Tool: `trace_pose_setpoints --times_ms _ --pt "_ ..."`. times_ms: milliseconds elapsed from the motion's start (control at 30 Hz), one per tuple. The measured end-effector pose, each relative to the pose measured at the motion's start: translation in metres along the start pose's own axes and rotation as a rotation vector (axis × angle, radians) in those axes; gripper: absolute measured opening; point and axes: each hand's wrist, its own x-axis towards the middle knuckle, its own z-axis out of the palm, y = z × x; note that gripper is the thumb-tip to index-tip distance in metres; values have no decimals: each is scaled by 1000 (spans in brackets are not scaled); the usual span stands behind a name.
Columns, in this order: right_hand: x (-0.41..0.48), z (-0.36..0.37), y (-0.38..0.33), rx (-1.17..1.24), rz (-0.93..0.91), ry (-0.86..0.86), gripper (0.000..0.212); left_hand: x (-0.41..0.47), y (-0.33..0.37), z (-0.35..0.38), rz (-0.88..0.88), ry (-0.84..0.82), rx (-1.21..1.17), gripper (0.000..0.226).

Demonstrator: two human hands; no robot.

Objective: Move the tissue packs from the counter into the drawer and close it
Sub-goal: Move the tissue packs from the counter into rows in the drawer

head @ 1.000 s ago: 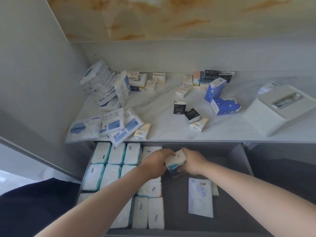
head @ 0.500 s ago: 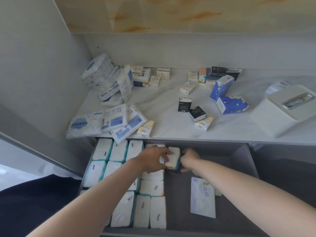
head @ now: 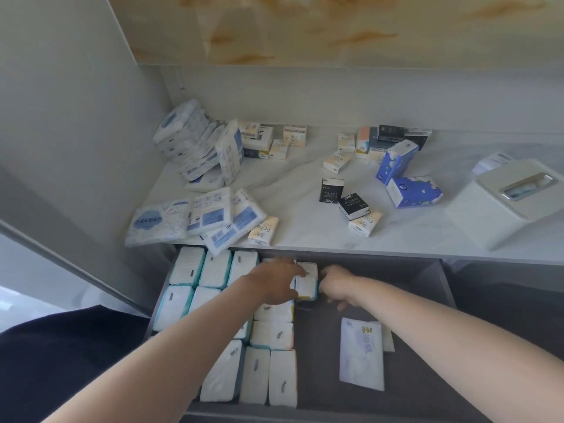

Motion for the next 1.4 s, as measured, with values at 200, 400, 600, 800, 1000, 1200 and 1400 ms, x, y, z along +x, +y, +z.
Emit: trace_pose_setpoints --times_ms 200,400,600,800,1000,1200,1400 --pt "-41 -61 -27 -401 -108 35 23 -13 23 -62 22 167 -199 26" --pt "-69 -157 -49 -194 -272 258 25 19 50 -139 12 405 -241 24" --pt "-35 -232 -39 -228 -408 810 21 79 73 -189 -24 500 -258 29" --pt "40 -288 -33 -223 -315 808 46 168 81 -196 -18 532 -250 38" --pt "89 -320 -37 97 -246 549 44 243 83 -199 -54 486 -322 50" --pt "103 -314 -45 169 -419 500 37 273 84 -197 -132 467 -536 57" --pt "97 -290 -60 189 -490 489 48 257 52 -191 -316 463 -663 96"
